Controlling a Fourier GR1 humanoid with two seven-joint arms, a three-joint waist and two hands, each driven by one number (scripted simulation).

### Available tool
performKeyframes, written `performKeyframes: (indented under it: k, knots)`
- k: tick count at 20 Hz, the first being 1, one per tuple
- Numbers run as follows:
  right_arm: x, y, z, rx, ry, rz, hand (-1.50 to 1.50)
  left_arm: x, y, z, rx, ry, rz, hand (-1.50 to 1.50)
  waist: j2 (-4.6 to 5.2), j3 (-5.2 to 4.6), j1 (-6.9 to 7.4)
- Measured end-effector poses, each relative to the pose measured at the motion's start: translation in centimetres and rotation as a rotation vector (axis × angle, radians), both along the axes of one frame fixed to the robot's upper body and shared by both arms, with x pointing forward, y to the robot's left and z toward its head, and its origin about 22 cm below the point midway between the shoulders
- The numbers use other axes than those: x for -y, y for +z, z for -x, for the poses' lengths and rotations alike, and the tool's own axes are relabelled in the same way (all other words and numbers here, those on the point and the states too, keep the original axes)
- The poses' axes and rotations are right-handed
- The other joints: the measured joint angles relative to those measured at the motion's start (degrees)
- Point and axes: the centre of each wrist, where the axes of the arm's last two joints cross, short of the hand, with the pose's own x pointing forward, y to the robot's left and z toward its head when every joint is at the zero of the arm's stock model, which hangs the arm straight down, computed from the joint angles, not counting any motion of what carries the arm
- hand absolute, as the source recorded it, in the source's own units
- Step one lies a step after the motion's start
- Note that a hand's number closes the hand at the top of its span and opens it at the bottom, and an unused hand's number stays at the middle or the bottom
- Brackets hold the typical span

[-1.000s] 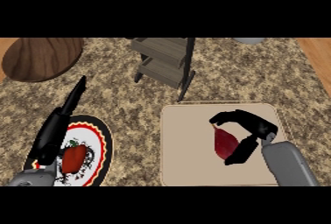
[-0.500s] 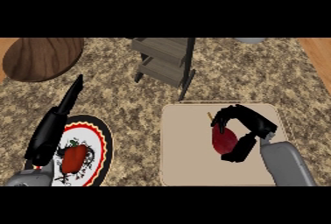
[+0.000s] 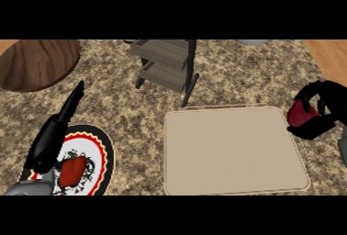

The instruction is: Pick the pear from the tray and place it in the tiered basket

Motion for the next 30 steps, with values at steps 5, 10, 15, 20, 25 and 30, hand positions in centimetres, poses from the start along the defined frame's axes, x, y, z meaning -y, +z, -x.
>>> performKeyframes:
  k: [5,10,15,20,25,30]
  knots:
    - [1.6,9.1,0.9,0.144,-0.176,0.161,1.50,0.2,0.1,0.1,0.007,-0.002,0.001,0.00,0.02,0.12,0.29]
    - [0.8,16.3,2.8,0.283,-0.230,0.031,1.50,0.2,-0.1,0.1,0.002,-0.012,-0.002,0.00,0.08,0.20,0.74]
    - [-1.3,22.8,4.8,0.434,-0.152,-0.036,1.50,0.3,0.2,-0.2,0.006,-0.024,0.002,0.00,0.30,0.24,1.57]
    - [-4.0,28.0,5.5,0.554,-0.055,-0.080,1.50,0.2,0.2,-0.1,0.005,-0.034,0.001,0.00,0.46,0.23,2.33]
    - [-7.6,31.5,4.3,0.591,0.001,-0.122,1.50,0.4,0.0,-0.1,0.013,-0.048,0.004,0.00,0.63,0.22,2.88]
    - [-11.9,34.6,2.8,0.589,0.022,-0.157,1.50,0.7,0.4,-0.5,0.019,-0.055,0.001,0.00,0.74,0.19,3.26]
